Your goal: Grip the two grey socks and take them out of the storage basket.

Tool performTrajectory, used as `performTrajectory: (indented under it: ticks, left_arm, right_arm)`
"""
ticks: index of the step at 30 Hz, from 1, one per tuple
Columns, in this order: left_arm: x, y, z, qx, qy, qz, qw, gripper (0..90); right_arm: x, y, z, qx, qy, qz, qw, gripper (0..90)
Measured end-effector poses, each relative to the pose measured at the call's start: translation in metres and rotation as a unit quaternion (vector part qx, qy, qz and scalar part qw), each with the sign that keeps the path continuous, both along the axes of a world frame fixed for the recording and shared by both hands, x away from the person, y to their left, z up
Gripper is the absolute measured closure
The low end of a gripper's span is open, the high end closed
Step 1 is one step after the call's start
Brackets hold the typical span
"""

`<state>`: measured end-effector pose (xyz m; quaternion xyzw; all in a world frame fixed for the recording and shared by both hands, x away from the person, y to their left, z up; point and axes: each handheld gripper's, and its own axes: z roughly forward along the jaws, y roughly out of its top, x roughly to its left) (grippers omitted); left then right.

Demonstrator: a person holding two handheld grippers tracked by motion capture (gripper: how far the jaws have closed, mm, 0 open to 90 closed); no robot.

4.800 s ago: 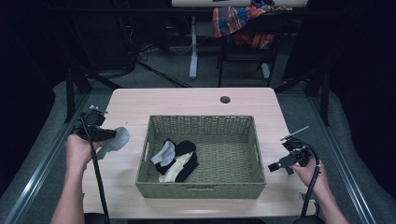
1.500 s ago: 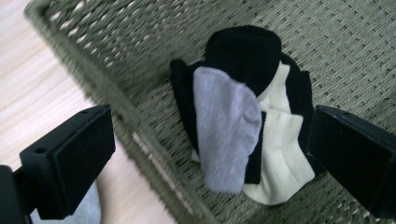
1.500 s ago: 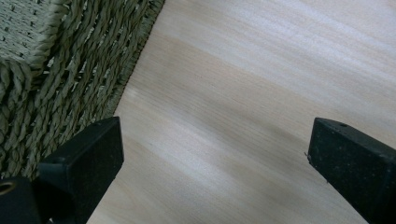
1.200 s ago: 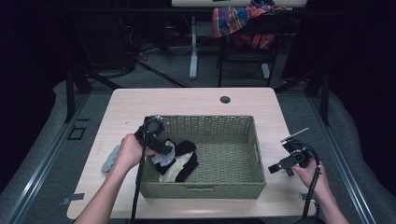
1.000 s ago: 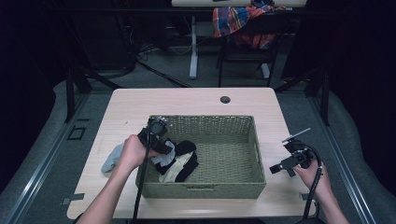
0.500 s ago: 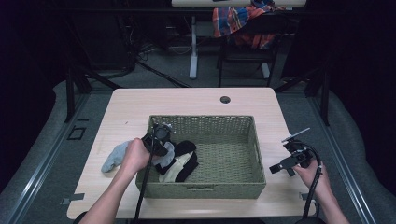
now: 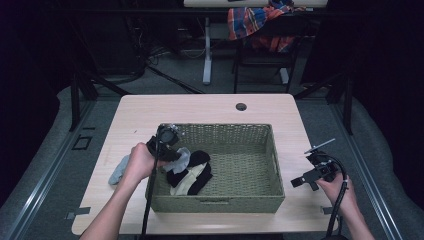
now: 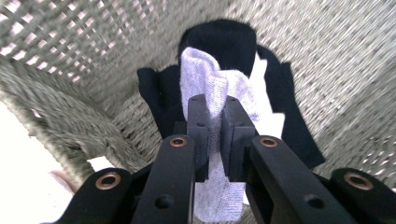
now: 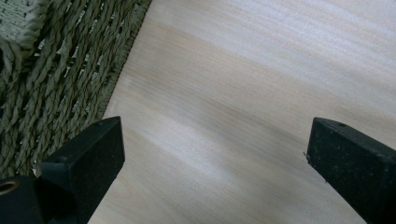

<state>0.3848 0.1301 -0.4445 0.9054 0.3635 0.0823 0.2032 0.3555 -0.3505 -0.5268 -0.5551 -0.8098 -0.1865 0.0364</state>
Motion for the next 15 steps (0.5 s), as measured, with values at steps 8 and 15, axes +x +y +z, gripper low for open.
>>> performTrajectory:
  ticks: [8,15]
  left_arm:
    - [0.000,0.007,0.016,-0.020,-0.010,-0.001,0.9998,84.2]
    - [0.000,0.007,0.028,-0.026,-0.018,-0.005,0.9995,84.2]
  right_arm:
    - [-0.003,-0.002,-0.001,0.001,0.002,-0.009,1.0000,4.0]
    - [-0.003,-0.003,-0.001,-0.001,0.006,-0.007,1.0000,4.0]
